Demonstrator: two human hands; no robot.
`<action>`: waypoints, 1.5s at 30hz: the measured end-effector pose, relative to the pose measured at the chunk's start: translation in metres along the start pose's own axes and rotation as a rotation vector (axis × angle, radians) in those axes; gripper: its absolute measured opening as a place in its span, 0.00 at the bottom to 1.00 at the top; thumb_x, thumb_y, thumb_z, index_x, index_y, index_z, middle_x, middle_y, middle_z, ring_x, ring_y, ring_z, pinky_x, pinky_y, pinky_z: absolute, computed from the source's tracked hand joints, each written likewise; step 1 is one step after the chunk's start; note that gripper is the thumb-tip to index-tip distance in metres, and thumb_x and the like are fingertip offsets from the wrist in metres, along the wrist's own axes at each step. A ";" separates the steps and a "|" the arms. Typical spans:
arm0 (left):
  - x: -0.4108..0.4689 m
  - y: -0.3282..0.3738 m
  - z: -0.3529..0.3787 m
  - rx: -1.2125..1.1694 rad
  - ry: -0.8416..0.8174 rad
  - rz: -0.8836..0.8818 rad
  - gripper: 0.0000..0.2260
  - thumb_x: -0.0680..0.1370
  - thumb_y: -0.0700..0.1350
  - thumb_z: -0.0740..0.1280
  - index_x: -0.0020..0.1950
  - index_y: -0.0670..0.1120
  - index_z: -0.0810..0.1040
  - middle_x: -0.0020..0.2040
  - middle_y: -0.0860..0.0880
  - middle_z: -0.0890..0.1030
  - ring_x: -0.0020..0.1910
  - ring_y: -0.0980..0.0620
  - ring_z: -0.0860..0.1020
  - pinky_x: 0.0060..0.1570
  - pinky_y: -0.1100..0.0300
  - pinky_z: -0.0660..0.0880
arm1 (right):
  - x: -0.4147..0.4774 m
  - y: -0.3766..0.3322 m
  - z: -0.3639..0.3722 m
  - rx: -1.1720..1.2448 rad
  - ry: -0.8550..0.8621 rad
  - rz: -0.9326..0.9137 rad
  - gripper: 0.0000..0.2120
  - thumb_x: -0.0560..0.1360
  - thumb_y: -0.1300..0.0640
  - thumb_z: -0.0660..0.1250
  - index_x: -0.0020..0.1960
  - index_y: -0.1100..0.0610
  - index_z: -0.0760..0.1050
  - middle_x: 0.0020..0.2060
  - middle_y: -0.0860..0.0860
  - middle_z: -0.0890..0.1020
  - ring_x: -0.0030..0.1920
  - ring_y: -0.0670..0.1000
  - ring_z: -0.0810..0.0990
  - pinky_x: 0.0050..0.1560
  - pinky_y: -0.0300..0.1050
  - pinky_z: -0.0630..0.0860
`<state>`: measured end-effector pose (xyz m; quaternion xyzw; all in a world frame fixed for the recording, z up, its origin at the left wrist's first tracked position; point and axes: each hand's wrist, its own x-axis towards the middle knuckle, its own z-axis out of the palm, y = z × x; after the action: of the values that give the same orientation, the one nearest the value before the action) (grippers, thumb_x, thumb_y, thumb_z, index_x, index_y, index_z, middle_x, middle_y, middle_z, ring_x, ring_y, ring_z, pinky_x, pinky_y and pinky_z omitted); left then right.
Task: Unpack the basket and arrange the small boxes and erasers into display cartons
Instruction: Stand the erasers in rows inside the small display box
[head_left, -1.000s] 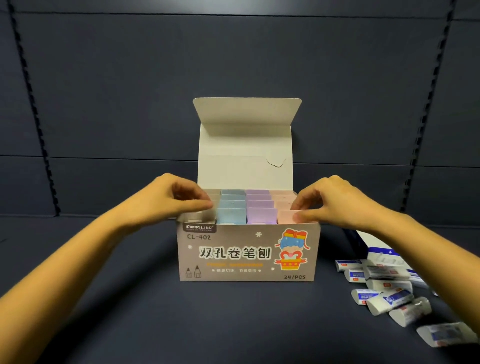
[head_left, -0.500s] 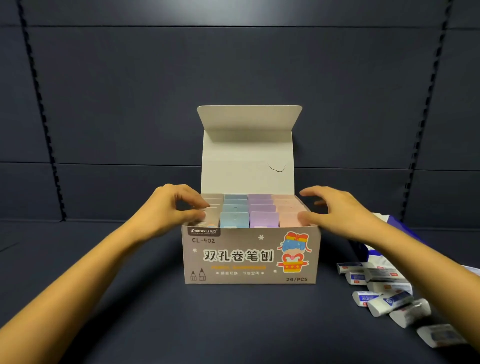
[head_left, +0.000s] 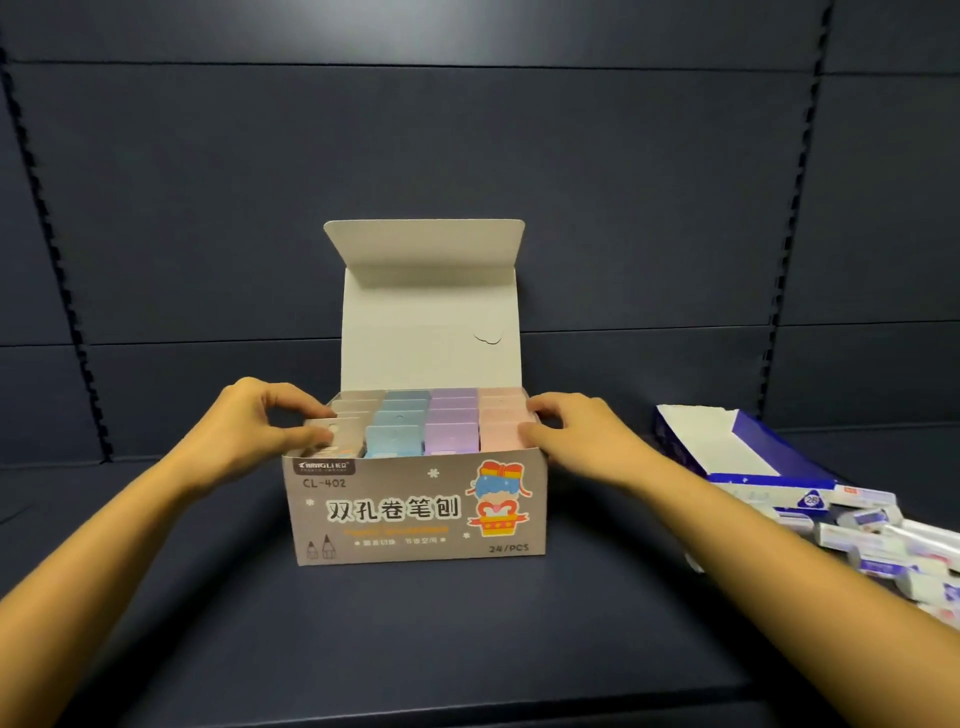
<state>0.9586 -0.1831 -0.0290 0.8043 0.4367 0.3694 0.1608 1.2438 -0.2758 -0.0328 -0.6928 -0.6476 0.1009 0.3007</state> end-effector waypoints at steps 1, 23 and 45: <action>-0.001 -0.003 -0.004 0.002 -0.002 -0.011 0.05 0.71 0.41 0.73 0.46 0.47 0.83 0.47 0.53 0.83 0.49 0.54 0.79 0.50 0.57 0.75 | 0.001 -0.003 0.003 0.001 -0.001 -0.004 0.16 0.78 0.53 0.59 0.64 0.57 0.72 0.60 0.54 0.78 0.60 0.55 0.76 0.62 0.53 0.73; -0.034 0.159 0.105 -0.041 0.010 0.567 0.16 0.71 0.57 0.61 0.45 0.49 0.83 0.42 0.58 0.81 0.44 0.59 0.78 0.42 0.71 0.73 | -0.084 0.098 -0.118 -0.094 0.050 -0.022 0.07 0.76 0.56 0.66 0.51 0.50 0.80 0.45 0.45 0.82 0.50 0.46 0.80 0.55 0.39 0.74; -0.010 0.185 0.246 0.135 -0.292 0.143 0.11 0.78 0.45 0.65 0.59 0.47 0.78 0.55 0.52 0.80 0.51 0.57 0.78 0.48 0.72 0.72 | -0.048 0.197 -0.102 -0.308 -0.284 -0.352 0.10 0.73 0.44 0.66 0.46 0.51 0.76 0.40 0.44 0.77 0.42 0.46 0.74 0.49 0.46 0.75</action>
<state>1.2445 -0.2804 -0.0921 0.8874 0.3742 0.2291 0.1415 1.4555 -0.3470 -0.0713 -0.5860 -0.8015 0.0437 0.1109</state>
